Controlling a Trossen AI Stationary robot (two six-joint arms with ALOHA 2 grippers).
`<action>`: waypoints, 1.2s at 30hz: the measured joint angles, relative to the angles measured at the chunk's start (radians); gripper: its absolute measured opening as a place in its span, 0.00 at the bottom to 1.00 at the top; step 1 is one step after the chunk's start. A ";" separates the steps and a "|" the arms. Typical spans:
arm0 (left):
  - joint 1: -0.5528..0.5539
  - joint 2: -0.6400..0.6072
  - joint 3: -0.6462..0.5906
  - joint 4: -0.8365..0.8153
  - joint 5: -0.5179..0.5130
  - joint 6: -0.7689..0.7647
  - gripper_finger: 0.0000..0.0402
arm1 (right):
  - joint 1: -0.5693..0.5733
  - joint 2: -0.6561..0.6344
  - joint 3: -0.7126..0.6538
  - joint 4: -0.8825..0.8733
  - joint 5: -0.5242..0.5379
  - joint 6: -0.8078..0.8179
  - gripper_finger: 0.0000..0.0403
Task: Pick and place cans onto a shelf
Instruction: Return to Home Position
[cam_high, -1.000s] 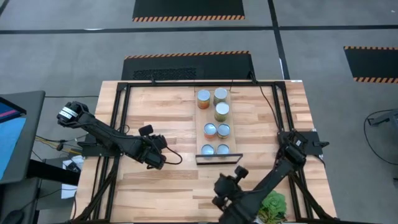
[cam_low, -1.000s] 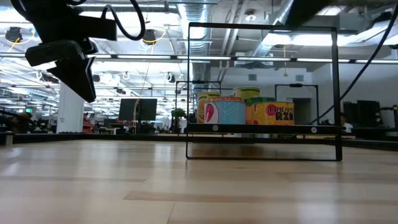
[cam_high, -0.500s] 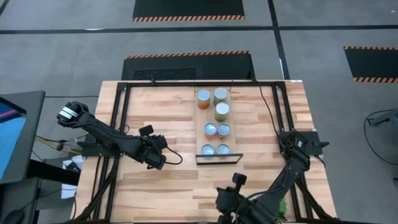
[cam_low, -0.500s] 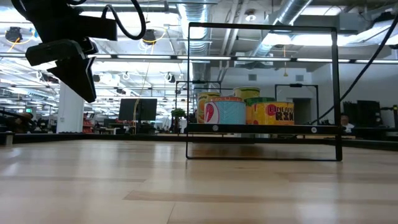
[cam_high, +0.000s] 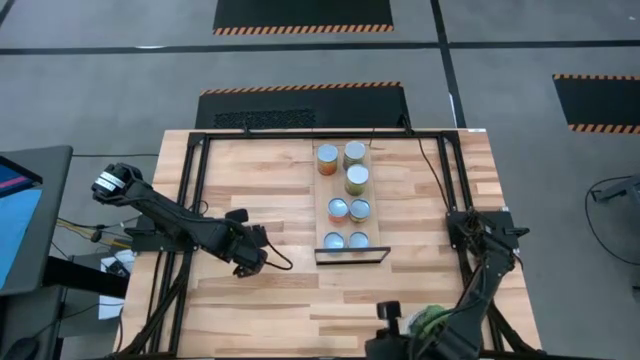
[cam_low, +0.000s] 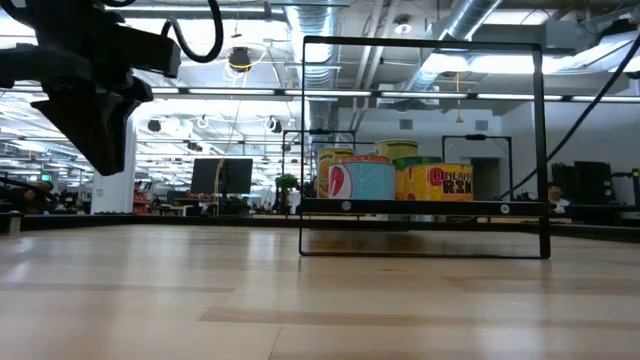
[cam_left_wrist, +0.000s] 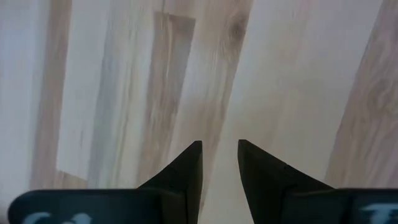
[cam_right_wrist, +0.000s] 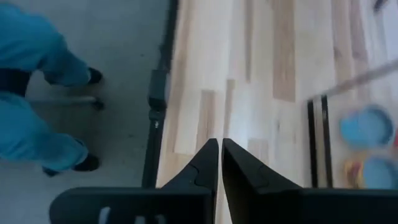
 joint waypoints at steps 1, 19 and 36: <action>0.003 0.000 0.000 0.000 -0.005 0.006 0.23 | 0.005 -0.008 -0.003 0.013 0.005 -0.056 0.11; 0.291 -0.597 0.025 0.319 0.314 0.453 0.23 | -0.002 -0.460 -0.113 0.002 0.010 -0.309 0.11; 0.313 -1.192 -0.560 0.893 0.377 0.294 0.23 | 0.043 -1.209 -1.378 1.351 -0.213 -0.645 0.11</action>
